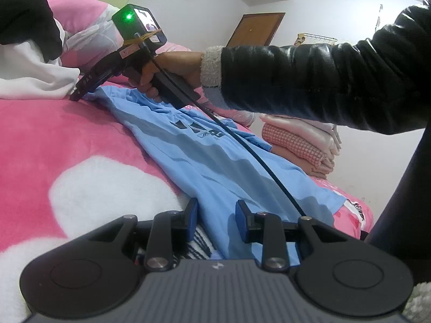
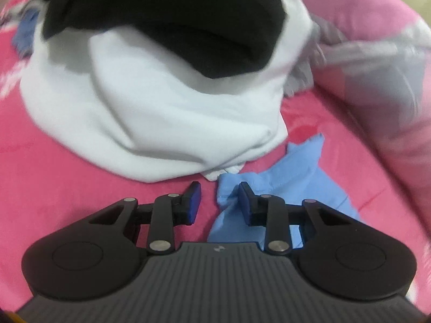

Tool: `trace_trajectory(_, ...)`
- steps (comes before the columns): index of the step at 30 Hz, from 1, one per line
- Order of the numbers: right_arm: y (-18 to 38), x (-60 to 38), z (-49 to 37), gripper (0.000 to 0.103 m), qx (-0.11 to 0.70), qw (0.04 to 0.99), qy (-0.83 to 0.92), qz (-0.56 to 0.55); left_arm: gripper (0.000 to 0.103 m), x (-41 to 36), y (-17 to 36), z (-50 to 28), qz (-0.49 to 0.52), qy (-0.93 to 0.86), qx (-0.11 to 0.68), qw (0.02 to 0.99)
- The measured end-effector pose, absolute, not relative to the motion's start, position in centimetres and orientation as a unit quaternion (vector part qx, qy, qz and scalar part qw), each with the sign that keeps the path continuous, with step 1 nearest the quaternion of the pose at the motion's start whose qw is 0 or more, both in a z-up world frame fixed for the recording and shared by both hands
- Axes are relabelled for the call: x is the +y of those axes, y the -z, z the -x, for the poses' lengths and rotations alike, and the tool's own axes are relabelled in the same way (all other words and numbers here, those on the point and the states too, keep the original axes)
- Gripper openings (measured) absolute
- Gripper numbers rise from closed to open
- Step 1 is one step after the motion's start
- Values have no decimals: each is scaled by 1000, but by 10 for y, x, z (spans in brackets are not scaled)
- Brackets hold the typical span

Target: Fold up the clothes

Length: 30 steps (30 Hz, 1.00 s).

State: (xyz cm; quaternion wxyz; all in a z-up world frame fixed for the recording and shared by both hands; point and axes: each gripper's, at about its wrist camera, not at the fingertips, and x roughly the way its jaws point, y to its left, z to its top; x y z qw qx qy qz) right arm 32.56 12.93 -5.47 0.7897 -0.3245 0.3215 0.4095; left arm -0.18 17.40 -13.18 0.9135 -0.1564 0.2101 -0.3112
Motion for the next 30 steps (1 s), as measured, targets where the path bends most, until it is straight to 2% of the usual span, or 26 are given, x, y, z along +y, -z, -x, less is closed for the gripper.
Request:
trace_trajectory(1,54,127,-329,22,330,795,-407,307,30,174,132,2,156,311,210,914)
trace_trajectory(3,52,120,-334,7,339,808,-396,274,30,173,132,2,156,311,210,914)
trace_trajectory(5,49,114,-339,3,340,824,-382,244,30,174,132,2,156,311,210,914)
trace_trajectory(8,34,94,-343,2,330,852,-369,170,30,174,132,2,155,311,210,914)
trace_trajectory(15,5,35,-351,2,313,869,-364,-121,30,173,133,3,154,309,209,915)
trace_trajectory(20,5,66,-335,2,300,854,-416,-90,30,173,133,3,153,309,209,915)
trace_trajectory(30,45,134,-284,5,290,830,-456,140,31,172,132,1,154,309,210,915)
